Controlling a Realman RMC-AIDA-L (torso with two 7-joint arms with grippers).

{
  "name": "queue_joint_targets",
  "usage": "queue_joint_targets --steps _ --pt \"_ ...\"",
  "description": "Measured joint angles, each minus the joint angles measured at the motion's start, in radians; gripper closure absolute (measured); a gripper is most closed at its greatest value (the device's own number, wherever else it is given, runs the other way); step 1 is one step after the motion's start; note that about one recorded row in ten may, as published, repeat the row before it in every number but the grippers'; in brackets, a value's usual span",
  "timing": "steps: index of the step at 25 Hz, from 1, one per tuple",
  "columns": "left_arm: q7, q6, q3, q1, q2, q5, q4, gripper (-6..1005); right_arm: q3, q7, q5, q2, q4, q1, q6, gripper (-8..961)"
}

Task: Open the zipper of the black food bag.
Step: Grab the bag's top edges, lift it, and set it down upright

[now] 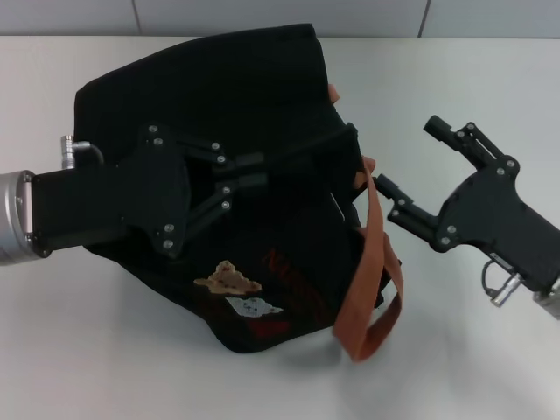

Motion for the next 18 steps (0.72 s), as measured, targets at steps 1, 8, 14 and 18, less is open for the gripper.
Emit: queue_joint_targets --steps 1,8,14,18 --pt "0.0 0.0 0.0 -0.005 0.0 0.0 -0.006 911 0.0 -0.061 -0.001 0.001 0.015 0.002 0.0 135" --pt "-0.009 0.002 0.009 -0.034 -0.004 0.001 -0.031 911 0.003 -0.424 -0.003 0.002 0.115 0.001 -0.001 142" --pt "-0.003 0.002 0.009 -0.063 -0.003 0.001 -0.08 911 0.005 -0.501 -0.004 0.002 0.135 0.016 0.005 148" --pt "-0.003 0.003 0.009 -0.064 -0.003 0.001 -0.08 911 0.006 -0.505 -0.004 0.002 0.132 0.028 0.007 152"
